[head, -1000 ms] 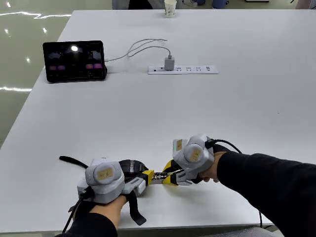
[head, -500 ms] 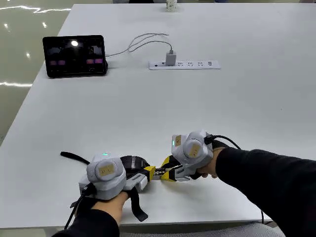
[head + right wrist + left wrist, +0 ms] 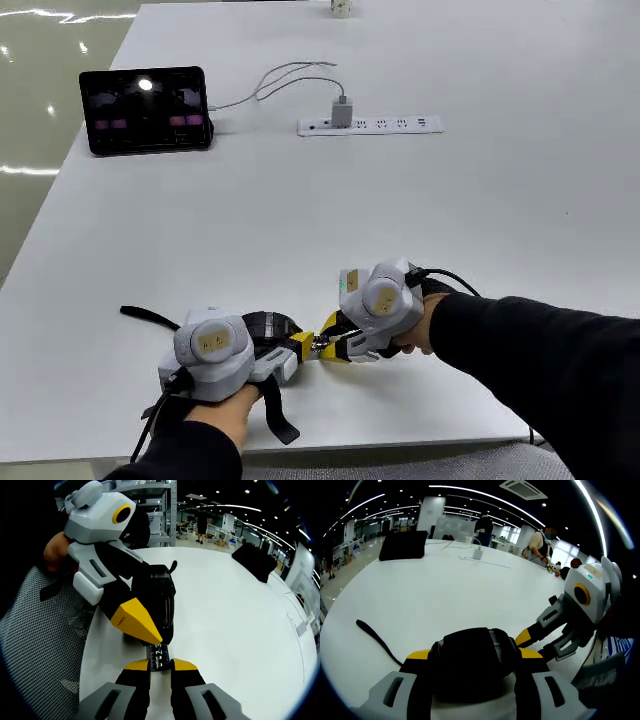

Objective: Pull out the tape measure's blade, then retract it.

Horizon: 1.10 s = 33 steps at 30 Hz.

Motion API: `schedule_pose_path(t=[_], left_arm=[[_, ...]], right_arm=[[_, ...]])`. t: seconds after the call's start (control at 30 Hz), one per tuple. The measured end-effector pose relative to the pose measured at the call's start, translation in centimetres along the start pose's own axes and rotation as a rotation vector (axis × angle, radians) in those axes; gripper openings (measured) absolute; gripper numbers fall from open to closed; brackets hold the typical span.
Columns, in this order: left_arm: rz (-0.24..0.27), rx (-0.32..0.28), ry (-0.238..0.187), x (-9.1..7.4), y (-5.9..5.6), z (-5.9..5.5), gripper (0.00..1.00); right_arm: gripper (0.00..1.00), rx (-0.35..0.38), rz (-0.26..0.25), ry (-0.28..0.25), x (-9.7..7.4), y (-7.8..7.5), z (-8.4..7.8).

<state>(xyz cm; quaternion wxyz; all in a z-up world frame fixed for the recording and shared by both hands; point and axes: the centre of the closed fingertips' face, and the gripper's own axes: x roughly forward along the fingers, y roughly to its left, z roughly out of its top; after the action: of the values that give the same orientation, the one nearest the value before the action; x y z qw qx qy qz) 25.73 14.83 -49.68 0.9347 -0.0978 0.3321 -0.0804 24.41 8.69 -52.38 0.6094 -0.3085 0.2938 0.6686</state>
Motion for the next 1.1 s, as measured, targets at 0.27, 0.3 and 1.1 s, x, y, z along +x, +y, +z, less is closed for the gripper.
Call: schedule_pose_path(t=[0.27, 0.3, 1.1], left_arm=[[-0.009, 0.007, 0.0, 0.0, 0.0, 0.0, 0.61], [-0.01, 0.009, 0.0, 0.0, 0.0, 0.0, 0.61], [-0.017, -0.001, 0.004, 0.0, 0.0, 0.0, 0.62]], right_arm=[[0.12, 0.008, 0.004, -0.003, 0.4, 0.1, 0.5], [0.12, 0.006, 0.003, -0.001, 0.5, 0.2, 0.5], [0.12, 0.016, 0.006, -0.022, 1.1, 0.2, 1.2]])
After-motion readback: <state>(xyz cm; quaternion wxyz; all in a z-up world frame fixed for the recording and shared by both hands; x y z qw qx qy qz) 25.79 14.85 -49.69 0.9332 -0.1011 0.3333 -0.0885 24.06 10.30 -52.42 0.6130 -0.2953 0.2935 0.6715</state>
